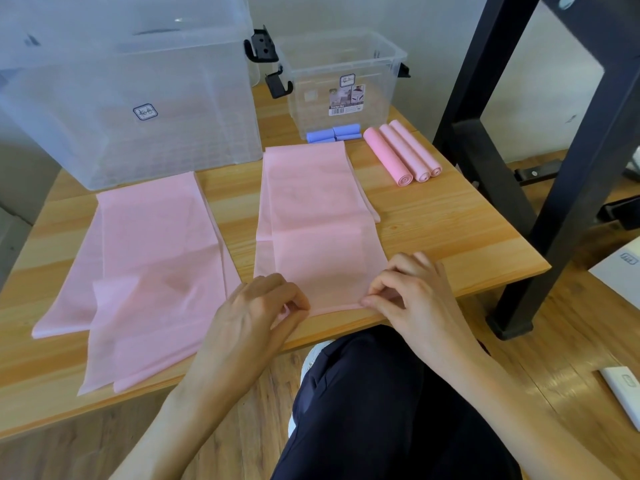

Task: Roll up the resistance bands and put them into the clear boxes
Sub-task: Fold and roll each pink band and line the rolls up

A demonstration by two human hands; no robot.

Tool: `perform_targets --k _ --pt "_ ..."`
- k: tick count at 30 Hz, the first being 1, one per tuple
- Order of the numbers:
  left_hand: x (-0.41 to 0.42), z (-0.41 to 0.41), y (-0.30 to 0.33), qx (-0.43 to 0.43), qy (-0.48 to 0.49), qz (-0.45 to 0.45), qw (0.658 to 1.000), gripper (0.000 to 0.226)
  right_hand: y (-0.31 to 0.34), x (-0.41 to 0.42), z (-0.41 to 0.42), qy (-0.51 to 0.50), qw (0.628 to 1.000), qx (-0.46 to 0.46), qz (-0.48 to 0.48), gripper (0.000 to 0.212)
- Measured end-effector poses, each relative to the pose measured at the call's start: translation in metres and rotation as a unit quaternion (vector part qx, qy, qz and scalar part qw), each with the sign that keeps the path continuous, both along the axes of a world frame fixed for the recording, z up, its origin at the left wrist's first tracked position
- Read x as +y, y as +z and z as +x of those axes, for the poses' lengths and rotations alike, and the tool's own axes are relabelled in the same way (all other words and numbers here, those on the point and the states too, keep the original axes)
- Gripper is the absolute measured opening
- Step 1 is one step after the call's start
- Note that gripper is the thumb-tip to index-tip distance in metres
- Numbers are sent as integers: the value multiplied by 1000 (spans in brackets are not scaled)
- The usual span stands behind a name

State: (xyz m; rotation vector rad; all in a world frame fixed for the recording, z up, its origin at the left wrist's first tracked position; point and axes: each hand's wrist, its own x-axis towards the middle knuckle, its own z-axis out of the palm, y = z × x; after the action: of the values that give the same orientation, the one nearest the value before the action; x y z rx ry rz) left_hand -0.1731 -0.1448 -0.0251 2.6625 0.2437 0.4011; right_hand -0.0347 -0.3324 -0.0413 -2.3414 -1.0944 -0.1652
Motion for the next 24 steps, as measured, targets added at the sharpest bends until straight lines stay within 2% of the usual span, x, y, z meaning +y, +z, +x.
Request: perform_targets --k 3,6,10,16,20,24 --pt "-6 -5 -6 -21 3 22 1000 7 -7 -6 -1 18 999 -1 31 17" --pt "-8 -10 -11 -31 12 -14 999 4 -13 -12 -1 34 997 6 66 26" --pt "-7 -6 -11 -26 37 -56 997 10 -13 -11 -2 25 992 58 105 27" --pt "-1 -2 -4 13 11 -81 997 15 -5 -11 6 36 998 55 12 29" --pt "5 -2 0 54 20 -112 992 13 10 -9 4 55 993 74 -76 15" --pt "5 3 8 83 40 -114 989 12 20 -3 5 15 990 81 -111 19"
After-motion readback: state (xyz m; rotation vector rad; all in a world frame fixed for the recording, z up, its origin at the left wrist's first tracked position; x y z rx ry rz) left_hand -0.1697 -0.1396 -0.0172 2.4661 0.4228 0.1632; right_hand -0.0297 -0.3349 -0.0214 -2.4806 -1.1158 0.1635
